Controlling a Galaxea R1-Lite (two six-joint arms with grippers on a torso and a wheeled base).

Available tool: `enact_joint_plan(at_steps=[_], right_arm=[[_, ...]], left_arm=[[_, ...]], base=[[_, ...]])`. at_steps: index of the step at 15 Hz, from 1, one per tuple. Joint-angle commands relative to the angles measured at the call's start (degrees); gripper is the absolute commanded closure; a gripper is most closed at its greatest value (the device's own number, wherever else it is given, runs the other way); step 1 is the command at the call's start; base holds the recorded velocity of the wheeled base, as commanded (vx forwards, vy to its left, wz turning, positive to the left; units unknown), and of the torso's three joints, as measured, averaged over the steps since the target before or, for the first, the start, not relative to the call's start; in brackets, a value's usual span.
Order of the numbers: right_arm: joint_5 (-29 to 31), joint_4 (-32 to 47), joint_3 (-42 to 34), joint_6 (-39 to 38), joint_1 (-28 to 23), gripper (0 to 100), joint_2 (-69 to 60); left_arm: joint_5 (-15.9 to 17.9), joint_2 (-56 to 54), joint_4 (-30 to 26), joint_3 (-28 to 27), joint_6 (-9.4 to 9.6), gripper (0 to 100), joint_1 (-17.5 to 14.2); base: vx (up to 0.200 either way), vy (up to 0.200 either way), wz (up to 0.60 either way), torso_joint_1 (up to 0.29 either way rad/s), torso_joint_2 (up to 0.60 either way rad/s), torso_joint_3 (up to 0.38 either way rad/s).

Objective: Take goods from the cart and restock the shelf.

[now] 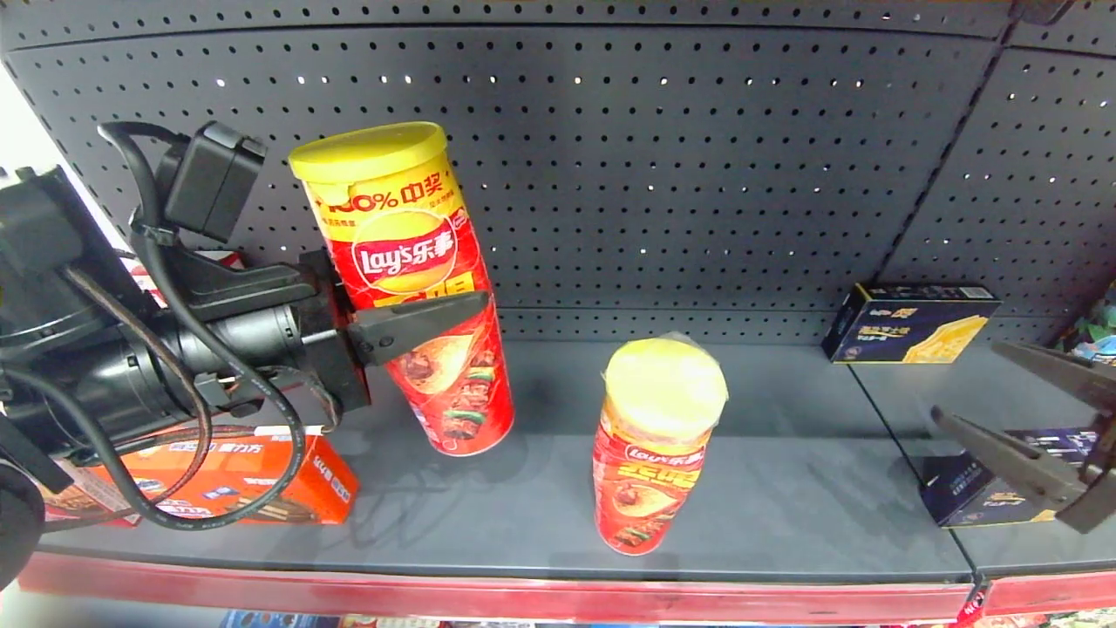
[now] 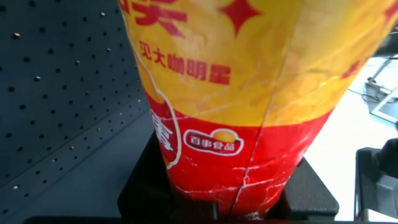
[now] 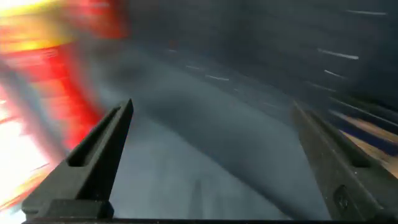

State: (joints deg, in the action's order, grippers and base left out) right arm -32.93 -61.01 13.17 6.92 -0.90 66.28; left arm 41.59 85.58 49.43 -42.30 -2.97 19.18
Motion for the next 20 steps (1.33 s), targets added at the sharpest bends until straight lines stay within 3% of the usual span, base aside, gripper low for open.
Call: enact_joint_plan(at_steps=[1,2,3,4,7,8,9,10,13,20], right_arm=[[12.0,10.2,-4.6,-0.2,-9.4,0,-17.5],[12.7,10.8,-4.9,-0.2,-9.7,0,-18.3],[18.2,17.3,-9.7,-0.3,-11.1,0,-27.5],[20.7,25.3,-12.8,-0.6,-11.1,0,-37.5],[28.0,52.9,-12.9,-0.7,-11.1,0,-60.0],[31.5,56.0,-13.2,-0.9,-11.2,0,-61.6],[37.7,55.7,-13.2,-3.8,-11.3,0,-60.7],[38.5,56.4,-13.2,-5.7,-11.3,0,-60.7],[33.4,59.2,-13.2,-4.6,-11.3,0,-60.7],[34.3,60.9,-13.2,-6.7,-11.3,0,-60.7]], left_arm=[[-0.4,-0.1,0.0,-0.8,-0.01,100,0.1],[-0.5,-0.1,0.0,-0.9,-0.01,100,0.0],[-0.6,-0.1,0.0,-1.5,-0.01,100,0.0],[-0.6,0.3,0.5,-1.6,-0.01,100,-0.1],[-0.1,0.6,0.7,-1.4,-0.01,100,-1.3],[0.0,0.6,0.7,-1.4,-0.01,100,-1.4],[0.0,0.5,0.8,-0.9,-0.01,100,-1.5],[0.1,0.5,0.8,-0.9,-0.01,100,-1.5],[0.2,0.6,0.9,-0.3,0.07,100,-1.3],[0.6,1.1,0.8,1.3,0.25,100,-1.0]], base=[[0.000,0.000,0.00,0.000,0.00,0.000],[0.000,0.000,0.00,0.000,0.00,0.000],[0.000,0.000,0.00,0.000,0.00,0.000],[0.000,0.000,0.00,0.000,0.00,0.000],[0.000,0.000,0.00,0.000,0.00,0.000],[0.000,0.000,0.00,0.000,0.00,0.000],[0.000,0.000,0.00,0.000,0.00,0.000],[0.000,0.000,0.00,0.000,0.00,0.000],[0.000,0.000,0.00,0.000,0.00,0.000],[0.000,0.000,0.00,0.000,0.00,0.000]])
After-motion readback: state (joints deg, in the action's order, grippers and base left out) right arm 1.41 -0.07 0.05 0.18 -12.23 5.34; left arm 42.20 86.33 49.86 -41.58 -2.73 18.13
